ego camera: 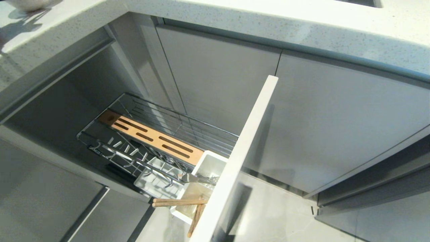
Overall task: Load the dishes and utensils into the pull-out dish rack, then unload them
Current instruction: Pick up the bowl and place it in the cupboard
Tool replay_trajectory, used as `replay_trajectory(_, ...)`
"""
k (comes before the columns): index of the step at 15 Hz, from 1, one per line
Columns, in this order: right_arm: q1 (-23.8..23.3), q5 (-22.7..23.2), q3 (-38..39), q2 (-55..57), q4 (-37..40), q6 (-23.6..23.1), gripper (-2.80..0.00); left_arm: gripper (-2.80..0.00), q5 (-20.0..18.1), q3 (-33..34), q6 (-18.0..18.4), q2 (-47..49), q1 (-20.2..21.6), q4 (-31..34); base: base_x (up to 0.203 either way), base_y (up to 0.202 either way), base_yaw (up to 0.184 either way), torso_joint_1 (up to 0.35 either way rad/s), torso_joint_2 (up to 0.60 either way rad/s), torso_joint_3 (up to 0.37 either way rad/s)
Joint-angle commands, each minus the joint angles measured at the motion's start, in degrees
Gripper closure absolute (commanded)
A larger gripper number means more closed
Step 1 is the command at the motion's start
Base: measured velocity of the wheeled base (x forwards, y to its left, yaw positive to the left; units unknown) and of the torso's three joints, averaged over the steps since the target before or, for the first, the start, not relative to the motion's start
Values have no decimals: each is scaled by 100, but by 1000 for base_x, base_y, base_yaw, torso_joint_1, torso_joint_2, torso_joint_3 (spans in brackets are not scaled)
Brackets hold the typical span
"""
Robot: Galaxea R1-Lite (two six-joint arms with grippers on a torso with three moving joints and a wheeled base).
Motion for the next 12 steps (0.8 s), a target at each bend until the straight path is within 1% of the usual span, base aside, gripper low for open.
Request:
replay_trajectory(1,2,1,9,5,-1,0,0,0,-5,1,-29,-36,-6,24,0,0,0,0,0,0)
replay_trajectory(6,2,1,9,5,-1,0,0,0,2,10,-38,-230,-24,24,0,0,0,0,0,0)
replay_trajectory(9,2,1,9,5,-1,0,0,0,68,10,-27,-574,-193,88,0,0,0,0,0,0)
replay_trajectory(11,2,1,9,5,-1,0,0,0,263,10,-7,-852,-492,129,0,0,0,0,0,0)
replay_trajectory(12,2,1,9,5,-1,0,0,0,602,10,9,-1011,-722,144,0,0,0,0,0,0)
